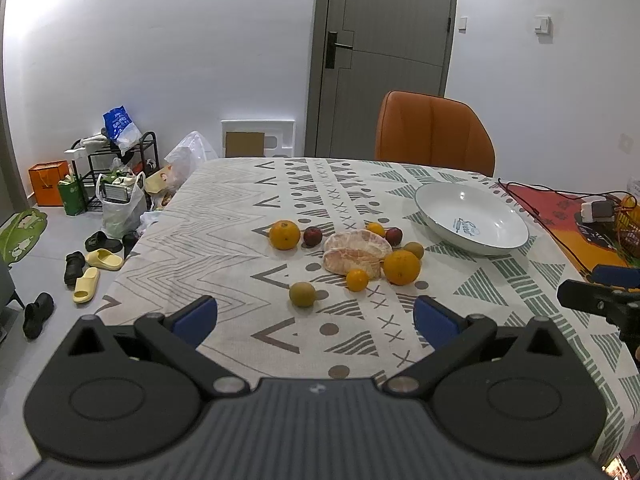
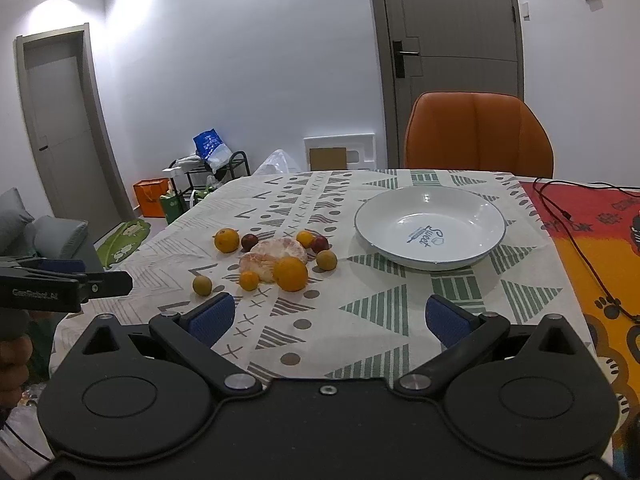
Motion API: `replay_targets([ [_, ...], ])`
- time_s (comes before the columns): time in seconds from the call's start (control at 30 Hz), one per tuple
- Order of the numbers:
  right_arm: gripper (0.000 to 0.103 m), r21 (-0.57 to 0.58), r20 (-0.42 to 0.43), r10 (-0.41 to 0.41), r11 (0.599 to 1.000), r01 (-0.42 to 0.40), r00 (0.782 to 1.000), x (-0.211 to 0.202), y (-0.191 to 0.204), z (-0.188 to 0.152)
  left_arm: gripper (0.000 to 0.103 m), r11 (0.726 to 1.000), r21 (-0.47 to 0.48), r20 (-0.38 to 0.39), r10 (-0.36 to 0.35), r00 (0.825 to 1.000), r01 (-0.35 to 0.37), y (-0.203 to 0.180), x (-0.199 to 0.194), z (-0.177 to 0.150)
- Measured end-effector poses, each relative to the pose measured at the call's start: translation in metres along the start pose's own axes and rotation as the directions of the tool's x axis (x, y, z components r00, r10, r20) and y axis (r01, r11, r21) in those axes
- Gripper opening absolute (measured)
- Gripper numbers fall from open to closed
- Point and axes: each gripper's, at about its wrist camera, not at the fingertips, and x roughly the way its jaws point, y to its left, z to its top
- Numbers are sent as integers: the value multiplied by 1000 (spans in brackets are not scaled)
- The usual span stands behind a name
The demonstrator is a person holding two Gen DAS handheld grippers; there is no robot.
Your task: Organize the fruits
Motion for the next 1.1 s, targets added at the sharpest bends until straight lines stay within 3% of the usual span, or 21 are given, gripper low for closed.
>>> replay_targets([
  [0.83, 103, -4, -2, 18, 1000, -18, 1000, 3, 0, -2, 103, 1000, -3, -4, -6, 1000, 6, 1, 5, -1],
  [1.1, 103, 1, 6, 22, 1000, -22, 1000, 12, -7, -2, 103, 999, -9, -5, -44, 999, 44, -1, 23, 0],
])
